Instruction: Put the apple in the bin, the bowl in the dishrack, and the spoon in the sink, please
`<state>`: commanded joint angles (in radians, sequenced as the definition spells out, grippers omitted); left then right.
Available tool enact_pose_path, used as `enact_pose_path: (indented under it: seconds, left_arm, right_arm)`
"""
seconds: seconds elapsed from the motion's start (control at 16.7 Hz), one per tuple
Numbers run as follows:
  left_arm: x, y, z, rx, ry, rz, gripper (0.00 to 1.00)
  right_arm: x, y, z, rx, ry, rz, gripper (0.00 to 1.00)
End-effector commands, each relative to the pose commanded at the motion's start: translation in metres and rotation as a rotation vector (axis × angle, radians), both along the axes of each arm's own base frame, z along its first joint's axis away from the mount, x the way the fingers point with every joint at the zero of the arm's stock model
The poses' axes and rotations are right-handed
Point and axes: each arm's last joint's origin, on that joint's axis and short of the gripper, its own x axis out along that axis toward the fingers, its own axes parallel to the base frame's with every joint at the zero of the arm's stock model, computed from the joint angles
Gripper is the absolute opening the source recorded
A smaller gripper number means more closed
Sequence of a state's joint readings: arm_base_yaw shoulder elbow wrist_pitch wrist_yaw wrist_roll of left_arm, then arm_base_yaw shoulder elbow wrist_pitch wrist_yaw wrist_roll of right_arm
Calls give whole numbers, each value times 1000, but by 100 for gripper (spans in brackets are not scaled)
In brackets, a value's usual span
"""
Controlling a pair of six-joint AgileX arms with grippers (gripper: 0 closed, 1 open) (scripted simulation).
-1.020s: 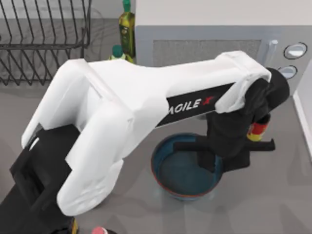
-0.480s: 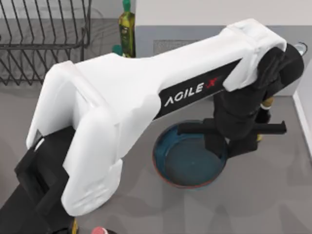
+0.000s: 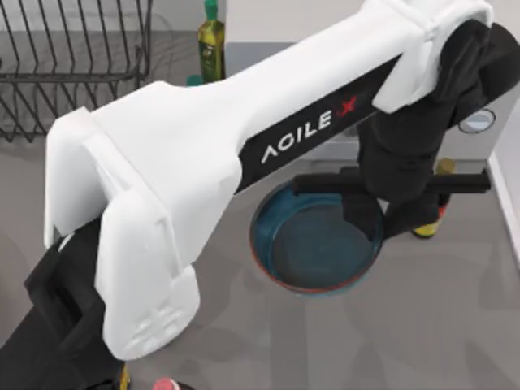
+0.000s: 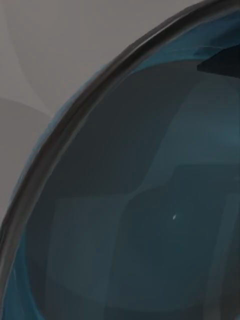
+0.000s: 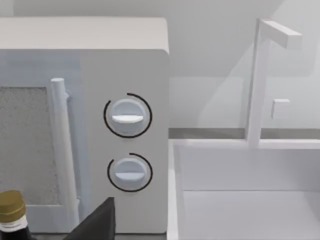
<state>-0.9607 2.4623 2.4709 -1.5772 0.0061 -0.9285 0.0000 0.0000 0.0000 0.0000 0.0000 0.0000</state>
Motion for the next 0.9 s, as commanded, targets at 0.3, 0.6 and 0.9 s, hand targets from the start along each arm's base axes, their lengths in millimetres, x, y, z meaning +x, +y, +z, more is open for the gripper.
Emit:
enact_pose_path:
  seconds: [0.3, 0.6, 0.9]
  left_arm:
    - [2, 5, 9, -25, -20, -5, 0]
    - [15, 58, 79, -211, -182, -9, 0]
    - [22, 180, 176, -466, -590, 28, 0]
  right_arm:
    - [0, 0, 0, 0, 0, 0, 100]
    - [0, 0, 0, 0, 0, 0, 100]
    - [0, 0, 0, 0, 0, 0, 100]
